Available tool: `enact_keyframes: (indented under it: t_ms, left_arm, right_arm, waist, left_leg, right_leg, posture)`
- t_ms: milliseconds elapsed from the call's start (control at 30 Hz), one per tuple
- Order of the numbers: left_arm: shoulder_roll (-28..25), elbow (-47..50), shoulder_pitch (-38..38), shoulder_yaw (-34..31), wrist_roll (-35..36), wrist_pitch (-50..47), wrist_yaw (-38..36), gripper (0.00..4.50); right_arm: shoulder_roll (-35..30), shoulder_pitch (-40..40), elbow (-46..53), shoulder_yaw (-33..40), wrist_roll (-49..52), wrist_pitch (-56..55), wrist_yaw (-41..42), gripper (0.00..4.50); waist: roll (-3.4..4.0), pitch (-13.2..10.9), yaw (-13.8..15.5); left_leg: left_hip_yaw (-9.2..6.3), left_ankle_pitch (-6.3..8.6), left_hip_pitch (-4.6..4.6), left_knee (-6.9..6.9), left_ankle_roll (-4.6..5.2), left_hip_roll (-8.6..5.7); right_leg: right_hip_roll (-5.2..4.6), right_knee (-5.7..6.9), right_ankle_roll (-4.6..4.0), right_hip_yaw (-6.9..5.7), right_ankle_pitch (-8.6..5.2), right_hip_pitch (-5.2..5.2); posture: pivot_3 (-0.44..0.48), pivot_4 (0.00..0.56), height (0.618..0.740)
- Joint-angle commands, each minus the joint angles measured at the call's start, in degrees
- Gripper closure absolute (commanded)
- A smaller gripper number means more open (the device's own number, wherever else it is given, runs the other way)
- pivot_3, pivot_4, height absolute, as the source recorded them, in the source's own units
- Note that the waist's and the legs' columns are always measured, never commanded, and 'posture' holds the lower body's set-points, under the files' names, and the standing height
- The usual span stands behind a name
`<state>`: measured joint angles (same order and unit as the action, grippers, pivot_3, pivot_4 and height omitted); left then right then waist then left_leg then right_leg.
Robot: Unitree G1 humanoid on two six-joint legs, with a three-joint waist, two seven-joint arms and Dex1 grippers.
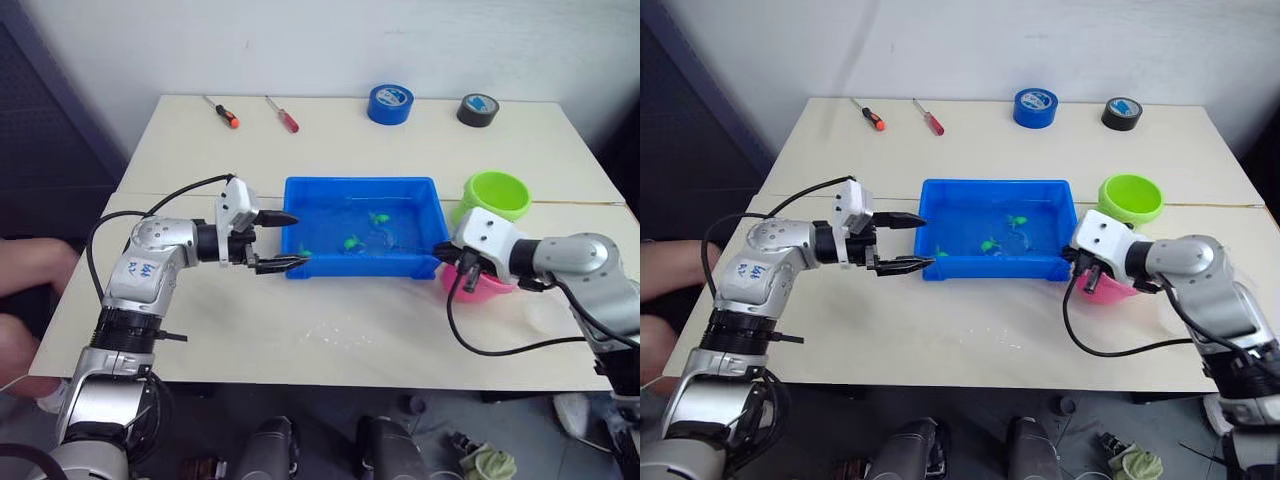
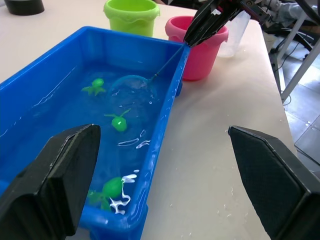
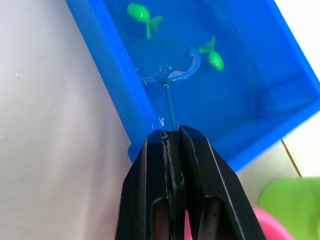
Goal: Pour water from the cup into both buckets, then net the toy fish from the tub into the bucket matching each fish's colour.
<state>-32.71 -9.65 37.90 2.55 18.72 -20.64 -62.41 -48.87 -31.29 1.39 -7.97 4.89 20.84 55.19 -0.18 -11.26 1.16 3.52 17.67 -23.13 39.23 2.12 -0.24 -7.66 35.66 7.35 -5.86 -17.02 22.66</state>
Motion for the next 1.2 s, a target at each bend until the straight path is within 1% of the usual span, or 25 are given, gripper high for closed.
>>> enact_keyframes:
  t_ms: [33,133,200,267,433,500,633,767,867,1000,1067,1167,1200]
  left_arm:
    - [-1.04,3.3,-0.92,-1.95,0.91,-0.29,1.04,0.03]
    - [-1.55,4.52,-1.72,-2.7,1.23,-0.87,1.78,0.03]
    - [-1.95,4.89,-2.21,-3.3,1.43,-1.17,2.27,0.03]
    - [-2.06,5.12,-2.42,-3.6,1.49,-1.43,2.53,0.03]
    - [-0.7,4.16,-0.69,-4.98,3.36,-3.13,3.44,0.03]
    - [-0.17,3.94,0.19,-4.63,3.77,-3.56,3.21,0.03]
    - [2.62,1.46,3.55,-3.23,3.5,-2.8,2.89,0.03]
    - [5.98,-1.18,7.05,-2.86,4.38,-3.4,2.08,0.03]
    - [8.63,-4.96,10.08,-1.33,3.52,-1.58,1.15,0.03]
    - [10.99,-9.32,12.93,-0.14,2.52,0.99,-0.1,0.03]
    - [11.63,-11.11,13.94,0.11,2.15,2.09,-0.41,0.03]
    - [12.46,-12.74,15.14,0.1,1.9,3.29,-0.74,0.03]
    - [12.56,-12.86,15.29,0.08,1.9,3.47,-0.86,0.03]
  right_arm:
    - [2.09,-2.71,-1.99,-1.25,-0.64,-1.26,0.84,4.5]
    - [5.26,-3.96,-2.25,0.37,3.15,3.97,1.02,4.5]
    - [7.46,-4.62,-0.39,4.4,8.95,12.46,0.21,4.5]
    - [8.13,-4.79,0.89,6.29,11.42,16.69,-0.33,4.5]
    - [9.68,-1.98,6.74,13.99,19.58,28.33,-4.11,4.5]
    - [9.95,-0.71,8.96,16.6,21.69,31.01,-5.97,4.5]
    - [9.81,2.4,14.27,24.65,26.25,36.58,-10.57,4.5]
    - [7.24,5.85,18.82,29.88,27.61,37.82,-13.15,4.5]
    - [4.82,8.05,21.05,35.86,28.26,39.08,-15.3,4.5]
    - [0.94,9.14,20.57,40.67,27.35,38.8,-17.83,4.5]
    - [-0.63,9.08,19.38,41.44,26.66,38.15,-19.04,4.5]
    - [-5.01,9.18,13.04,40.03,20.26,31.61,-21.56,4.5]
    - [-6.69,9.84,11.22,38.37,17.61,28.13,-21.59,4.5]
  waist:
    - [0.0,0.0,0.16]
    - [0.0,0.0,0.17]
    - [0.0,0.0,0.11]
    - [0.0,0.0,0.13]
    - [0.0,0.0,0.24]
    - [0.0,0.0,0.27]
    - [0.0,0.0,0.27]
    - [0.0,0.0,0.42]
    - [0.0,0.0,0.33]
    - [0.0,0.0,0.34]
    - [0.0,0.0,0.34]
    - [0.0,0.0,0.29]
    - [0.0,0.0,0.26]
  left_leg:
    - [-0.01,0.0,0.0,0.0,0.0,0.0]
    - [-0.08,0.0,-0.03,0.0,0.0,-0.01]
    - [-0.09,0.0,-0.04,0.0,0.0,-0.01]
    - [-0.12,0.0,-0.03,0.0,-0.01,0.01]
    - [-0.18,0.0,-0.03,0.0,0.0,-0.01]
    - [-0.23,0.0,-0.04,0.0,-0.01,-0.01]
    - [-0.2,0.0,-0.04,0.0,-0.01,-0.05]
    - [-0.18,0.0,-0.05,0.0,-0.01,-0.06]
    - [-0.13,0.0,-0.05,-0.01,0.0,-0.06]
    - [-0.08,0.0,-0.04,-0.01,0.0,-0.05]
    - [-0.02,0.0,-0.03,-0.02,0.01,-0.05]
    - [0.06,0.0,-0.03,-0.03,0.01,-0.04]
    - [0.11,0.0,-0.03,-0.04,0.01,-0.04]
  right_leg:
    - [0.0,0.0,0.0,0.0,0.0,0.0]
    - [-0.01,0.0,0.0,-0.03,0.0,0.0]
    - [-0.01,0.0,0.0,-0.03,0.0,-0.01]
    - [0.0,0.02,0.0,-0.05,0.0,-0.01]
    - [-0.01,0.06,0.0,-0.06,0.0,-0.01]
    - [-0.01,0.08,0.0,-0.08,0.0,-0.02]
    - [-0.02,0.07,0.0,-0.06,0.0,-0.02]
    - [-0.02,0.07,0.0,-0.06,0.0,-0.02]
    - [-0.02,0.06,0.0,-0.04,0.0,-0.01]
    - [-0.01,0.05,0.0,-0.03,0.0,-0.01]
    - [-0.01,0.03,0.0,-0.01,0.0,-0.01]
    - [0.0,0.02,0.0,-0.01,0.0,0.0]
    - [-0.01,0.0,0.0,0.0,0.0,0.0]
  posture:
    - [0.0,0.15,0.74]
    - [0.0,0.15,0.74]
    - [0.0,0.15,0.74]
    - [0.0,0.15,0.74]
    - [0.0,0.15,0.74]
    - [0.0,0.15,0.74]
    - [0.0,0.15,0.74]
    - [0.0,0.15,0.74]
    - [0.0,0.15,0.74]
    - [0.0,0.15,0.74]
    - [0.0,0.15,0.74]
    - [0.0,0.15,0.74]
    - [0.0,0.15,0.74]
